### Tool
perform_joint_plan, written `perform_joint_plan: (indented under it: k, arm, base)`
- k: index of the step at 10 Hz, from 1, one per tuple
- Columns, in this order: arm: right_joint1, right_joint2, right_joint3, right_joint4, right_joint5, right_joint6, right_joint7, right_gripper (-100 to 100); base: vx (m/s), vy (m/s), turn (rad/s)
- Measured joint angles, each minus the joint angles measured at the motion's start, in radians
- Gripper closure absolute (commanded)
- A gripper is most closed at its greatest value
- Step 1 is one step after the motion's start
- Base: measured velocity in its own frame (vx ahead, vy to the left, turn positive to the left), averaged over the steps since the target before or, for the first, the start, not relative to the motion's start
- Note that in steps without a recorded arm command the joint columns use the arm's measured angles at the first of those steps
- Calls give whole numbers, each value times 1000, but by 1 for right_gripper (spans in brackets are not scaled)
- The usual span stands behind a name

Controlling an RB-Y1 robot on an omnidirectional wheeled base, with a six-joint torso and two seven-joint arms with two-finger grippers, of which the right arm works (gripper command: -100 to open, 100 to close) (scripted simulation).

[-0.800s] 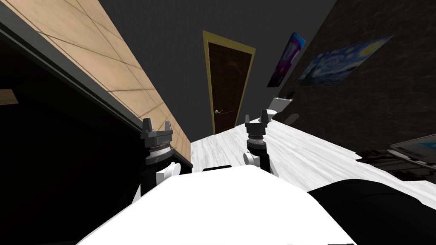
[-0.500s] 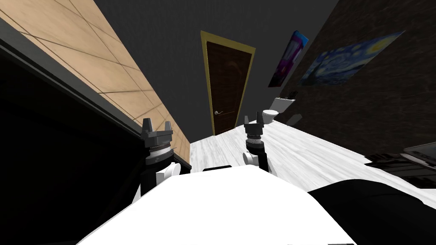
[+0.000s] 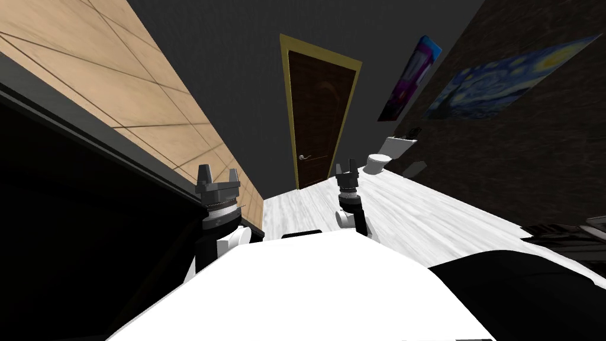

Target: Pull the door open

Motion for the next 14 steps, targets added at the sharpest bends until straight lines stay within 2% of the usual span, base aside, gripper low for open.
perform_joint_plan:
  k: [2,4,6,10,12,14]
  arm:
    - [-25,-10,-9,57,-4,-7,0,-100]
    - [-53,-20,-14,102,-5,1,2,-100]
    - [-62,-25,-16,139,-6,-7,5,-100]
    - [-102,-40,-28,241,-10,-24,7,-100]
    - [-135,-53,-38,300,-14,-27,9,-100]
    - [-153,-52,-37,348,-12,-29,14,-100]
  base:
    - [100,-63,71]
    - [76,-34,42]
    - [64,-23,60]
    - [65,-31,62]
    - [83,-33,49]
    - [51,-15,43]
